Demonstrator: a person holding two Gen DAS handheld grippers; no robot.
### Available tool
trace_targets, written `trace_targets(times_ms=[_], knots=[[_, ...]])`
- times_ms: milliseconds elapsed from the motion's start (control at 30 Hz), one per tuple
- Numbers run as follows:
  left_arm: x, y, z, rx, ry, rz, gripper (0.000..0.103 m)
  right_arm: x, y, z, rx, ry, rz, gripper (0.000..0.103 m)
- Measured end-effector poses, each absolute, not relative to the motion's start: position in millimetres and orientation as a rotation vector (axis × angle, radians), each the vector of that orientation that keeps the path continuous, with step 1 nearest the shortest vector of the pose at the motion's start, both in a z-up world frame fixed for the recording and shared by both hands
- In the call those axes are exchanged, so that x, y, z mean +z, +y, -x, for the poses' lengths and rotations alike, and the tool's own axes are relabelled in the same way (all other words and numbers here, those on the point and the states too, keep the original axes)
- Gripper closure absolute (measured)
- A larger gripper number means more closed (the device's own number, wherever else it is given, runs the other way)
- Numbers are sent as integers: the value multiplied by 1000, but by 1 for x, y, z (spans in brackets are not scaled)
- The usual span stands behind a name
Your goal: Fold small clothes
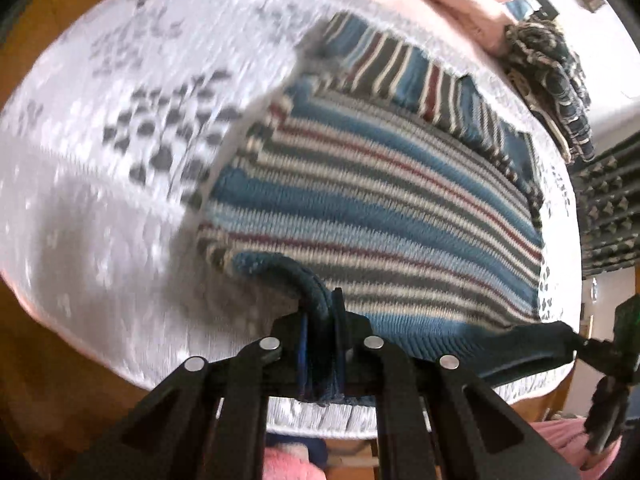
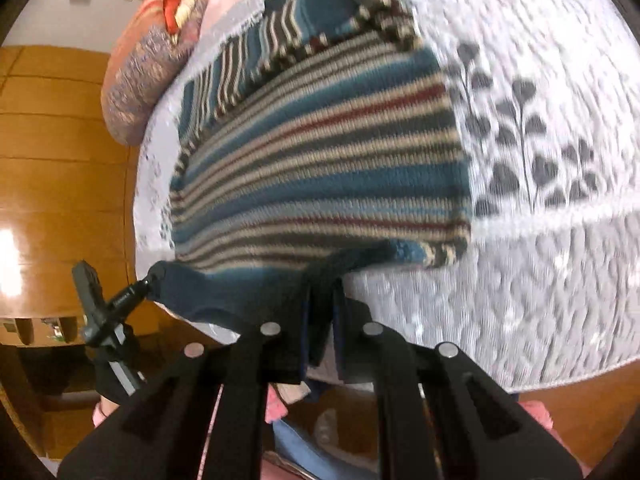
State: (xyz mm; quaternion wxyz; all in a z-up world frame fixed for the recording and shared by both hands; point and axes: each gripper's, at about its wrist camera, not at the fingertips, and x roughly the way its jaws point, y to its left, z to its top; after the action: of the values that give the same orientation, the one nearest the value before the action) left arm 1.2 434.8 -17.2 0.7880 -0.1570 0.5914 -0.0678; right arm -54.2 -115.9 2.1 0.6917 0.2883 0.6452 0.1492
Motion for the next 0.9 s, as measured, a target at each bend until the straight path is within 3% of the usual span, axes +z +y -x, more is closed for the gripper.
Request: trace_targets(times_ms=[467, 900], knots=[[-15, 428, -71, -130, 1143, 269, 92, -17, -127, -12, 277, 1456, -661, 95], [-66, 423, -131, -119, 1233, 317, 88, -62, -130, -68, 234, 1543, -664, 94]])
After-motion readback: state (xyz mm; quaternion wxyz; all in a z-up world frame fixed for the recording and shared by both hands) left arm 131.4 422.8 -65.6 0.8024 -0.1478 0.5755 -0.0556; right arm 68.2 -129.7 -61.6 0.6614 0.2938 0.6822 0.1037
